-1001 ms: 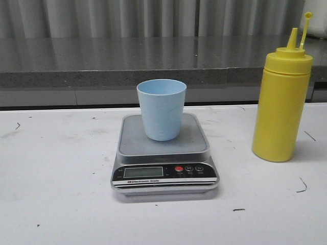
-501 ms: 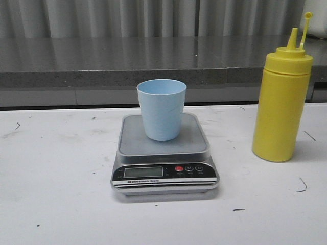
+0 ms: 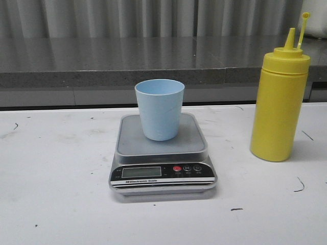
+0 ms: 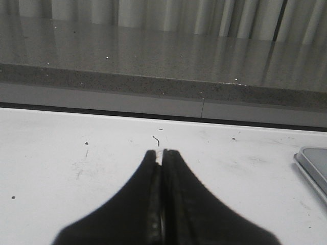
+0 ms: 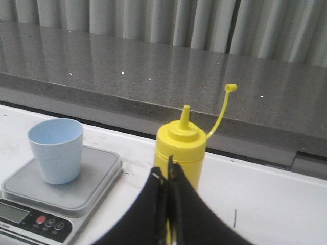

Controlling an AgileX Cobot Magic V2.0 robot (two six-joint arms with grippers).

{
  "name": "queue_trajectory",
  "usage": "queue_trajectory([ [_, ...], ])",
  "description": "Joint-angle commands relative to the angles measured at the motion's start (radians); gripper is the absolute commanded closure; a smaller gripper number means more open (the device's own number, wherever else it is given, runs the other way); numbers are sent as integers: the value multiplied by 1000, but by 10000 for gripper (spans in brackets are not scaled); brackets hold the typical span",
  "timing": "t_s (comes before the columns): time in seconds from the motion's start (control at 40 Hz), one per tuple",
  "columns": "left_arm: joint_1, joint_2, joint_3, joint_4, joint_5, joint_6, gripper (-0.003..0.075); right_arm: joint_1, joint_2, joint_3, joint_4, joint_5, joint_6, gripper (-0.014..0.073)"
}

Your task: Pour seasoning into cup on scale with both arms

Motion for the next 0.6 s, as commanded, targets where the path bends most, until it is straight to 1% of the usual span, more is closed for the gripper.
queue_trajectory([
  [0.0, 1, -17, 24, -7, -85, -9, 740, -43, -29, 16, -58, -98, 40, 653],
  [0.13, 1, -17, 24, -7, -85, -9, 740, -124, -101, 108, -64, -109, 84, 653],
  [0.3, 1, -17, 24, -7, -85, -9, 740, -213, -228, 214, -64, -104, 84, 653],
  [0.48, 1, -17, 24, -7, -85, -9, 740, -229, -339, 224, -64, 0, 84, 653],
  [0.58, 1, -15, 24, -7, -83, -9, 740, -234, -336, 224, -64, 21, 84, 653],
])
